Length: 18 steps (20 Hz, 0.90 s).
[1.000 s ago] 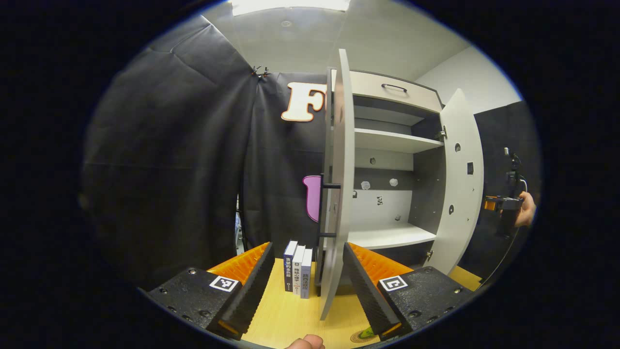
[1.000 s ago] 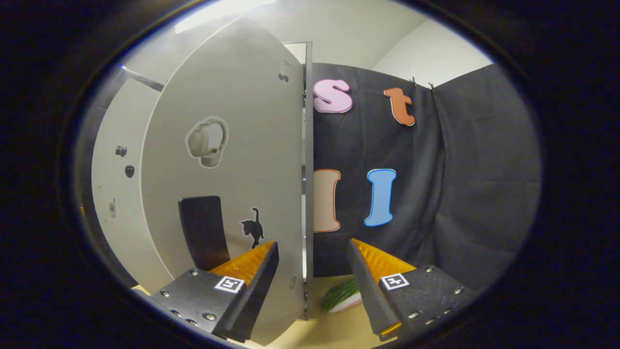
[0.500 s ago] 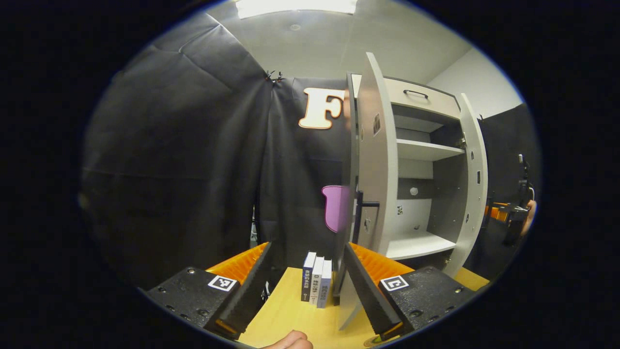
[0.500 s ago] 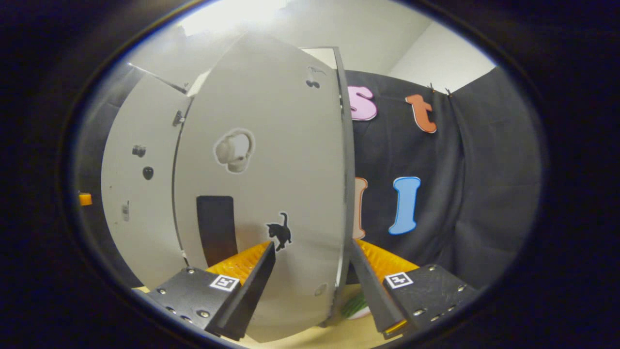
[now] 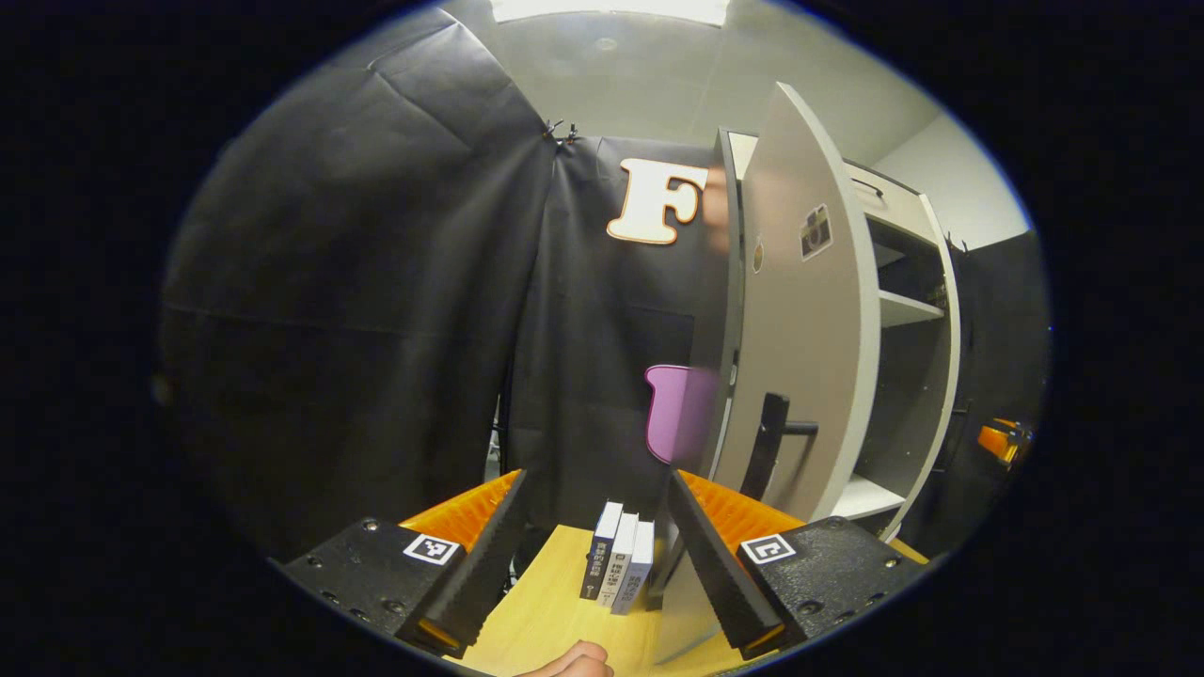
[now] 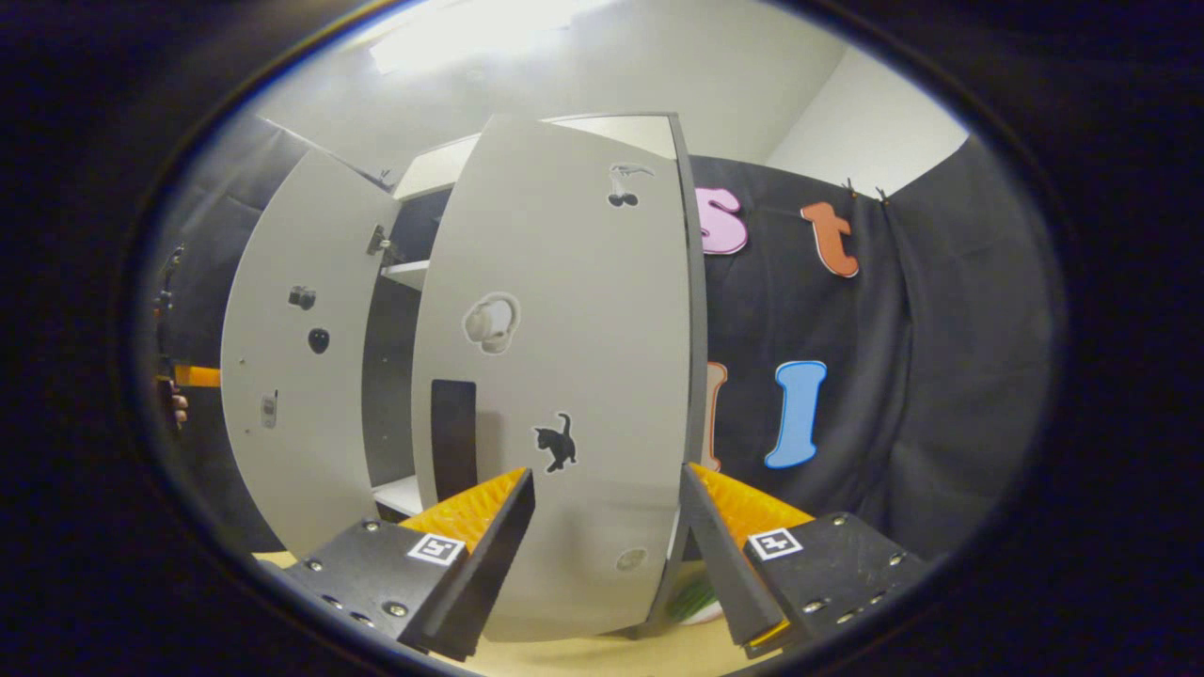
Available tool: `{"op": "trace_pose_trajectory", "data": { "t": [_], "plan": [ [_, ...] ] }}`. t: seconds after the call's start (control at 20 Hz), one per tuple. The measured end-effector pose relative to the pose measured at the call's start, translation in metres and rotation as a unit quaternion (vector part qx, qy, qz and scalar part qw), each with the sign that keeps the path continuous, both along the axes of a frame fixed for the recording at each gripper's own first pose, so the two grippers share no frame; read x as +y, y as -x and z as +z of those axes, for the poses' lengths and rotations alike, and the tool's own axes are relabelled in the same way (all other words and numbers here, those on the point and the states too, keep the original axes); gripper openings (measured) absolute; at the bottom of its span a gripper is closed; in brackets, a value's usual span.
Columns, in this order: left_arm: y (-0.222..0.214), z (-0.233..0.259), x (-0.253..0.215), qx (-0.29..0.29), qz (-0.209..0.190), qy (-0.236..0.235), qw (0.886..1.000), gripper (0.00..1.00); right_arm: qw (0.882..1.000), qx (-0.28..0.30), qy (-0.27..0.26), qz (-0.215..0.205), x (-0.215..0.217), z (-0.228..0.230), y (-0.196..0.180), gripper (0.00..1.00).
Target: Grasp the bottle in the cabinet with the left hand and place it on the coaster, then close the right door with the right hand and the left door with the left hand.
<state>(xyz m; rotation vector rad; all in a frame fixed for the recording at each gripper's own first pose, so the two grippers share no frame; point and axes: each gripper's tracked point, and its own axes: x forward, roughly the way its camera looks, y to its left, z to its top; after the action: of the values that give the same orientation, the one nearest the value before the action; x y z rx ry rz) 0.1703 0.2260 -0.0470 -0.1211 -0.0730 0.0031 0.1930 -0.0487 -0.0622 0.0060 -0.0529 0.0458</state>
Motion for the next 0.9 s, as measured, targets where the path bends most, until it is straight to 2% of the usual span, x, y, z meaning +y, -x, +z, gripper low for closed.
{"op": "trace_pose_trajectory", "data": {
  "t": [0.1, 0.2, 0.25, 0.35, 0.45, 0.65, 0.7, 0.75, 0.8, 0.9],
  "plan": [
    [-0.010, 0.008, -0.012, -0.004, -0.017, 0.009, 1.000, 0.91, 1.000, 0.007, -0.012, 0.007, 0.003, -0.006, 0.016, 0.94],
    [-0.019, 0.013, -0.036, -0.002, -0.049, 0.014, 0.999, 0.92, 1.000, 0.007, -0.013, 0.009, 0.000, -0.010, 0.031, 0.94],
    [-0.015, 0.009, -0.035, 0.006, -0.042, 0.011, 0.999, 0.95, 1.000, 0.009, -0.012, 0.008, -0.004, -0.012, 0.039, 0.94],
    [-0.016, 0.014, -0.036, 0.000, -0.036, 0.001, 0.999, 0.89, 1.000, 0.014, -0.013, 0.006, -0.008, -0.018, 0.052, 0.94],
    [-0.018, 0.013, -0.035, 0.010, -0.029, 0.017, 0.999, 0.94, 1.000, 0.019, -0.017, 0.007, -0.012, -0.023, 0.059, 0.94],
    [-0.015, 0.010, -0.038, 0.031, -0.023, 0.040, 0.998, 0.94, 0.999, 0.022, -0.021, 0.012, -0.014, -0.029, 0.071, 0.94],
    [-0.016, 0.012, -0.038, 0.028, -0.021, 0.033, 0.999, 0.94, 0.999, 0.021, -0.022, 0.015, -0.014, -0.030, 0.072, 0.94],
    [-0.016, 0.013, -0.040, 0.026, -0.023, 0.022, 0.999, 0.87, 0.999, 0.021, -0.023, 0.020, -0.013, -0.031, 0.073, 0.94],
    [-0.014, 0.015, -0.045, 0.025, -0.028, 0.005, 0.999, 0.94, 0.999, 0.021, -0.022, 0.021, -0.014, -0.032, 0.074, 0.94],
    [-0.010, 0.019, -0.066, 0.022, -0.041, -0.030, 0.998, 0.94, 0.999, 0.026, -0.022, 0.023, -0.014, -0.034, 0.074, 0.94]
  ]
}}
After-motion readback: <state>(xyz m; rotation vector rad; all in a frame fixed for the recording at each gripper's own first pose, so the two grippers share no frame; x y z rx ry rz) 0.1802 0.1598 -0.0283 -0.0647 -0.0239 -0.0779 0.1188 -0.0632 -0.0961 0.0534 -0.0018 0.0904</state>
